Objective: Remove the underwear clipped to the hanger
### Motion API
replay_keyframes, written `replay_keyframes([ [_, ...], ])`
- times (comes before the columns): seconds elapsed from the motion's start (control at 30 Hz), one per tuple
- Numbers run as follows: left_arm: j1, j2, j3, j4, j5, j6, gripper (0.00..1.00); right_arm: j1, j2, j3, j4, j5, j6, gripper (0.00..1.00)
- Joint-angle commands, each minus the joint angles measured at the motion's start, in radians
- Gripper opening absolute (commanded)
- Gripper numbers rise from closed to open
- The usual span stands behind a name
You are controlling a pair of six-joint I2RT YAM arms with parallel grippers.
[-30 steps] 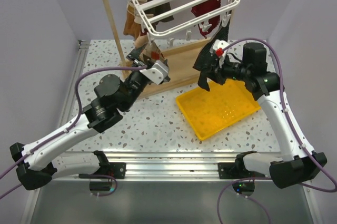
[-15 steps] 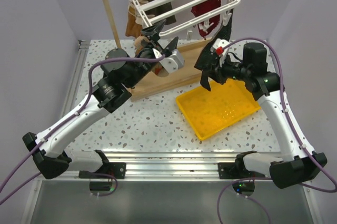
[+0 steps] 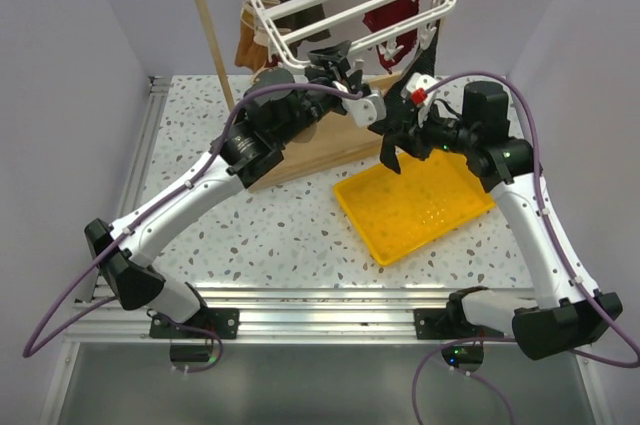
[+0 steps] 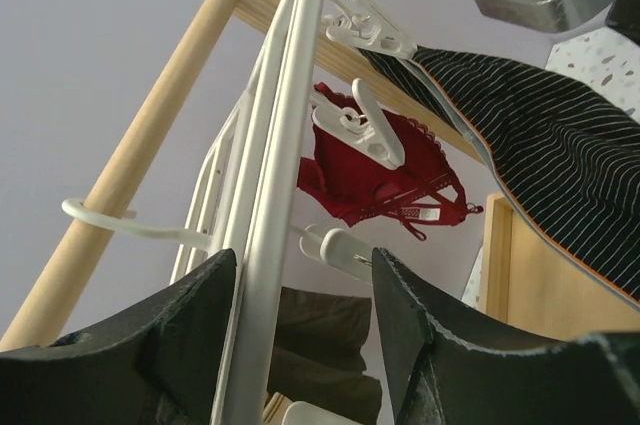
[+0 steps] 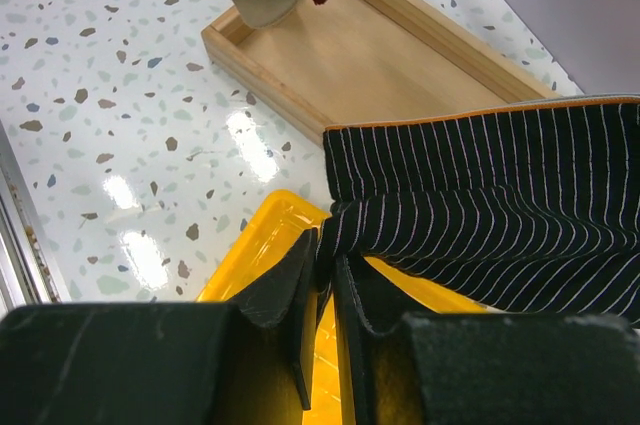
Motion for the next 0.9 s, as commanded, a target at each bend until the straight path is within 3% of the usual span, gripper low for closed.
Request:
replay_keyframes([
  [0.0,0.006,0.011,0.073,0.009,-0.062,0.056,0.59,0.001,-0.031,0.016,0.027,0.003,0.016,0.15],
  [0.5,0.029,0.101,0.117,-0.001,-0.214,0.171,0.45,-0.001,-0.039,0.058,-0.001,0.006,0.027,0.15],
  [0.53,0.035,0.104,0.119,-0.001,-0.214,0.169,0.42,0.001,-0.042,0.064,-0.010,0.008,0.027,0.15],
  [0.67,0.041,0.095,0.087,0.046,-0.236,0.162,0.15,0.001,-0.051,0.093,-0.031,0.025,0.027,0.15],
  [0.87,0.061,0.045,0.022,0.131,-0.250,0.143,0.06,-0.013,-0.063,0.157,-0.090,0.100,0.021,0.25],
])
